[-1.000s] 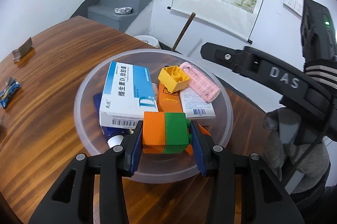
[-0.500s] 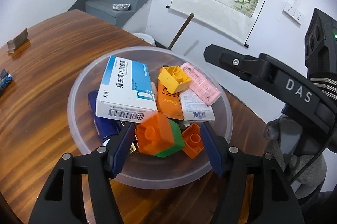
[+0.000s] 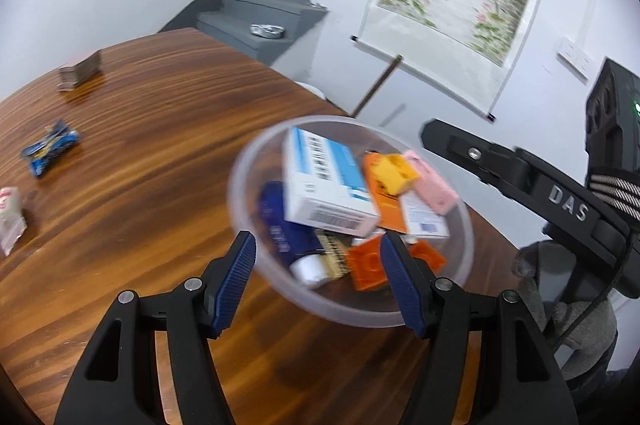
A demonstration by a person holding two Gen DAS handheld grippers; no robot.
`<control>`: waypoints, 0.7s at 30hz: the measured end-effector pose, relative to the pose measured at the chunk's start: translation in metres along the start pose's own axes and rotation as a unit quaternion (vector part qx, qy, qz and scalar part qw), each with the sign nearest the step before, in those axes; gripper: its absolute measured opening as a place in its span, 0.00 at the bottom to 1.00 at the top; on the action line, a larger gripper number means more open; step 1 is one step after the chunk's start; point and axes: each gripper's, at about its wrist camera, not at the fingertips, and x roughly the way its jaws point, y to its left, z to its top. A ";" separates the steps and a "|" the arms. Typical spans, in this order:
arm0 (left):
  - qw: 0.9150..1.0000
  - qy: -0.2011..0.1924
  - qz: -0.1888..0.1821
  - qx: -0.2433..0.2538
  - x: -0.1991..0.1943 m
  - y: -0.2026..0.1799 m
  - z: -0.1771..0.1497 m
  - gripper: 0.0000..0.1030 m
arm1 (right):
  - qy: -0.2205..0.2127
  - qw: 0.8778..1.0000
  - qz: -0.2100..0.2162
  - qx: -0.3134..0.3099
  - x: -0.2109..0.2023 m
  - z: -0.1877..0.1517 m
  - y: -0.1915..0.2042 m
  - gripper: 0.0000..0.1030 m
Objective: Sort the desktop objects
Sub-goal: 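Move both grippers back over the table toward the remaining items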
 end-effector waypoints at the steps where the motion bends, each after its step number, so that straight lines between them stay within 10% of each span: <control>1: 1.000 -0.003 0.005 -0.006 -0.003 0.006 0.000 0.66 | 0.001 1.000 0.002 -0.003 0.001 0.000 0.004 0.77; 21: 0.984 -0.053 0.138 -0.101 -0.064 0.138 -0.017 0.66 | 0.045 0.992 0.078 -0.088 0.040 -0.017 0.122 0.77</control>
